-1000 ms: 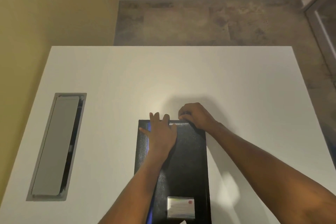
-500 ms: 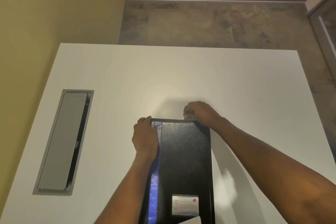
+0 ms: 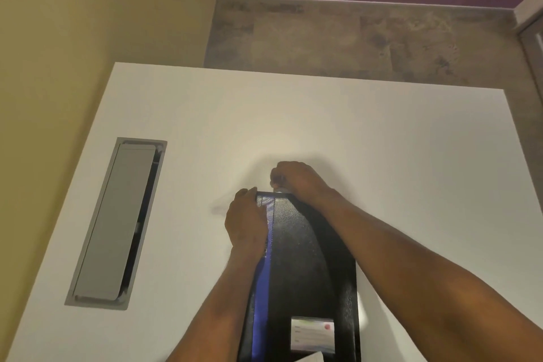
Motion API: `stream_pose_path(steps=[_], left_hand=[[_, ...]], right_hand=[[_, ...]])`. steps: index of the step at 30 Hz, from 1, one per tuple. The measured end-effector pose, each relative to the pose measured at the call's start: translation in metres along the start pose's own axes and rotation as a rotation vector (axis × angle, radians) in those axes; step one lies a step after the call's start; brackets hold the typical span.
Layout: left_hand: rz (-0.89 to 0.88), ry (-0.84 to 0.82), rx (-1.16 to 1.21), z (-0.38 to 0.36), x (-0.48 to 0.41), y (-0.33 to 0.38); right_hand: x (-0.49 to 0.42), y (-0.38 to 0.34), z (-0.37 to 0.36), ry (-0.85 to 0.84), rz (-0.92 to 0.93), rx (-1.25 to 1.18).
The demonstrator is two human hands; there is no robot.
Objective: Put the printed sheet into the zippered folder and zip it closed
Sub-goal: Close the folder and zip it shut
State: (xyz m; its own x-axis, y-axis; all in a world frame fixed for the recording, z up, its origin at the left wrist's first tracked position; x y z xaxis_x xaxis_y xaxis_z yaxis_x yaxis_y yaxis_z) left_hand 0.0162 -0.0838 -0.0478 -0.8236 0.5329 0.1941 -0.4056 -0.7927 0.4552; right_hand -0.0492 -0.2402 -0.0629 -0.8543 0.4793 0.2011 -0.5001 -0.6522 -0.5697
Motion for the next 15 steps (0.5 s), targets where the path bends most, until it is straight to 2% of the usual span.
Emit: stream_pose_path(steps=[5, 10, 15], left_hand=[[0.037, -0.019, 0.046, -0.002, -0.003, 0.005], [0.083, -0.059, 0.014, -0.004, -0.003, 0.005], [0.063, -0.068, 0.000, -0.001, 0.011, 0.002]], right_hand=[[-0.013, -0.033, -0.020, -0.001, -0.001, -0.014], [-0.006, -0.034, -0.021, 0.041, -0.050, 0.053], [0.009, -0.034, -0.005, 0.146, -0.101, 0.074]])
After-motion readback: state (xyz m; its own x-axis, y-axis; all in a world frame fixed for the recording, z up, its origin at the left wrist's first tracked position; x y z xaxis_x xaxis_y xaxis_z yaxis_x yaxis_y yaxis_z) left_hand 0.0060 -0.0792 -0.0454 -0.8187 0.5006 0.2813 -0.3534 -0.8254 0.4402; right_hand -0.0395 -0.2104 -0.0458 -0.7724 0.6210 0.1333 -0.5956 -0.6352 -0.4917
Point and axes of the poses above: each hand's wrist, its own x-axis away from the middle knuckle, its own z-axis out of the back of the hand, y = z × x, the point moved 5 cm from there along -x, towards the middle knuckle, and after that the axes turned 9 degrees about y, right-handed, at the moved point
